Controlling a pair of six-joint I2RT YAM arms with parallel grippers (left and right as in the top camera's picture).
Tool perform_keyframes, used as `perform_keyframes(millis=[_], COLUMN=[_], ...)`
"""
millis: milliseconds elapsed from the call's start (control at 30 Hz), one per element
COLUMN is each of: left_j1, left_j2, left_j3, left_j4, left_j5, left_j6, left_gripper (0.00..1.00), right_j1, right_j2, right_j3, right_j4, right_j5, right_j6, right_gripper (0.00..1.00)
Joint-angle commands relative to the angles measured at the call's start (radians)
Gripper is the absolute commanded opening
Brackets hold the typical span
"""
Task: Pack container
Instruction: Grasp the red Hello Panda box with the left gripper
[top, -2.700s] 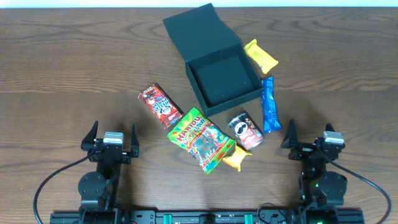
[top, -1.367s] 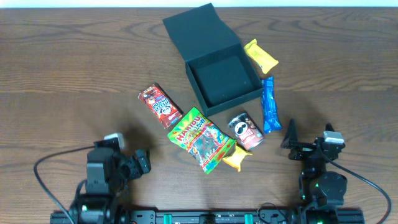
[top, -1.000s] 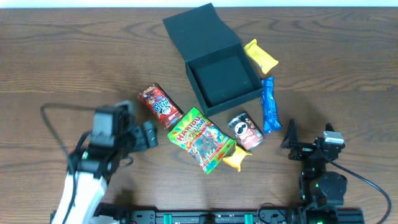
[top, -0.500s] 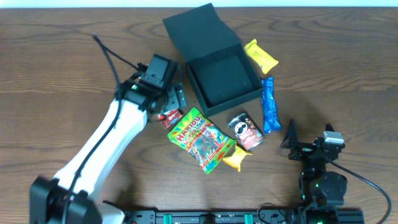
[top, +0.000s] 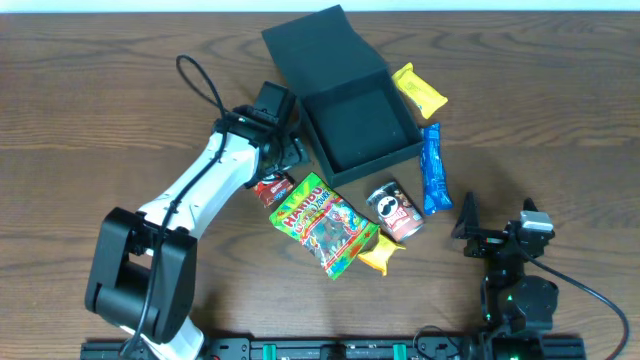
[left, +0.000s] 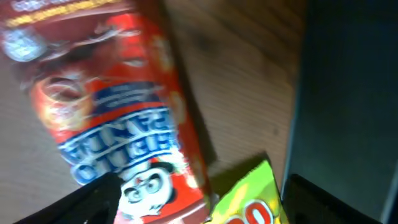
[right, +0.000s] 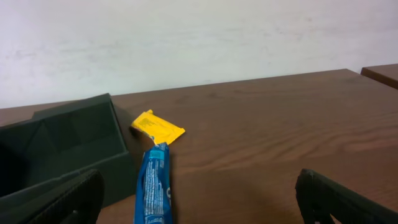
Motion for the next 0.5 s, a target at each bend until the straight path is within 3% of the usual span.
perform_keyframes(millis=[0, 233, 367, 467], left_j1=[0.022, 0.042, 0.042, 0.044], left_j2=[-0.002, 0.002, 0.022, 0.040], left_j3=[0.019, 0.019, 0.019, 0.019], left_j4=[-0.053, -0.158, -0.070, -0.070], left_j5=[-0.041, -0.063, -0.072, -0.090], left_j6=[-0.190, -0.378, -0.286, -0.304], left_gripper=[0.83, 0.83, 0.86, 0.93], right_j1=[-0.005, -0.005, -0.005, -0.005], right_j2=[-0.006, -0.006, -0.006, -0.006], right_j3=[-0.002, -0.002, -0.002, -0.002], right_j4=[-0.004, -0.004, -0.004, -0.004], right_j5=[0.002, 0.002, 0.002, 0.002], right_j6=[0.011, 0.011, 0.011, 0.011], right_gripper=[0.99, 0.99, 0.99, 0.99])
